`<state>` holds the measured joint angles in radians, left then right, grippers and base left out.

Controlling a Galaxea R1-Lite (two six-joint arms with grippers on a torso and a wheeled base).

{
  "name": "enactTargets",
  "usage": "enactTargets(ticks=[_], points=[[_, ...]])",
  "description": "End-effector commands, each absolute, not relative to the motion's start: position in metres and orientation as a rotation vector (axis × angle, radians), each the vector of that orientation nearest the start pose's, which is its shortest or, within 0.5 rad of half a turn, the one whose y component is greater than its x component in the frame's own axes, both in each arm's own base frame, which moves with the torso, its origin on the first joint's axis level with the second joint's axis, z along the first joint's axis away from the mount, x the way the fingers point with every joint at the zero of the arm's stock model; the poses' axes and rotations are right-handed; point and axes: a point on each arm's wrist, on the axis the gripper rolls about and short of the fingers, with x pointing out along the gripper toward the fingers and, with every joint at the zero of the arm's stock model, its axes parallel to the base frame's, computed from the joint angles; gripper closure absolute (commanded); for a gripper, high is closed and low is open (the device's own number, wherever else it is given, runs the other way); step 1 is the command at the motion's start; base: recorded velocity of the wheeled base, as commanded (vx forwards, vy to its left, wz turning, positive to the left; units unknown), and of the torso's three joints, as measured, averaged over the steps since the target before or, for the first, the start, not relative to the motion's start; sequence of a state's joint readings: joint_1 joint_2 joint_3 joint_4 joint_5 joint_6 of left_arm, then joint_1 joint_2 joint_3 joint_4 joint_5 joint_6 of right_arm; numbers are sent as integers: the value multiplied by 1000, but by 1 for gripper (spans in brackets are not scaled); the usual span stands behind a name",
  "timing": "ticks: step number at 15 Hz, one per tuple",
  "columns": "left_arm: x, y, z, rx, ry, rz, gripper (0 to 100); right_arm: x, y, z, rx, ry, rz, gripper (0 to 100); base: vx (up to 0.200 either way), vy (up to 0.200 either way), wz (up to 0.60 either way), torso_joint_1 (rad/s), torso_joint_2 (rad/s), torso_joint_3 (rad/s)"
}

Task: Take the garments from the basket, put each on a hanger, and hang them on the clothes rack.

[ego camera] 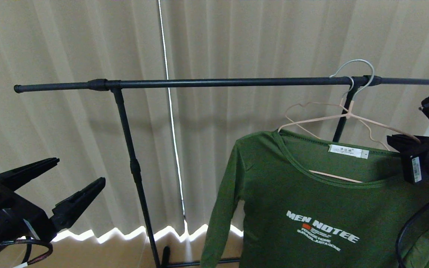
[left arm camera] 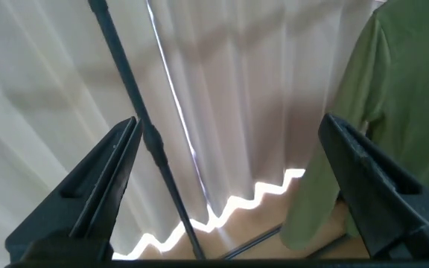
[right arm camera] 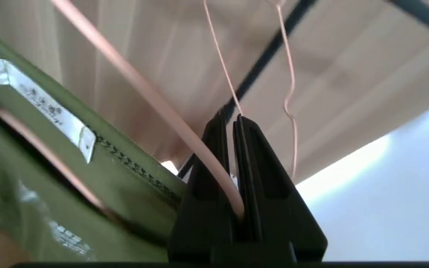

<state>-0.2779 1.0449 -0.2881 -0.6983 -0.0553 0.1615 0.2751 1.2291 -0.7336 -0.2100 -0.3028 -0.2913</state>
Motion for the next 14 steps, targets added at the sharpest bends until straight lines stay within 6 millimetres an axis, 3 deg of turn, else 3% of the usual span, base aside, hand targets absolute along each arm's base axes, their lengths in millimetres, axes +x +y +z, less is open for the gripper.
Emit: enactTargets(ticks=[1,12,14], points=[[126,-37,188,165,36,-334,0,182,45,237,-371,277,14,100,0,0,0,0,0,0],[127,-34,186,170,48,-312,0,189,47,229,-330,317,13,100,200,0,0,2,2,2],[127,-34,185,172,50,-312,0,196,50,225,-313,333,16,100,0,0,0,0,0,0]])
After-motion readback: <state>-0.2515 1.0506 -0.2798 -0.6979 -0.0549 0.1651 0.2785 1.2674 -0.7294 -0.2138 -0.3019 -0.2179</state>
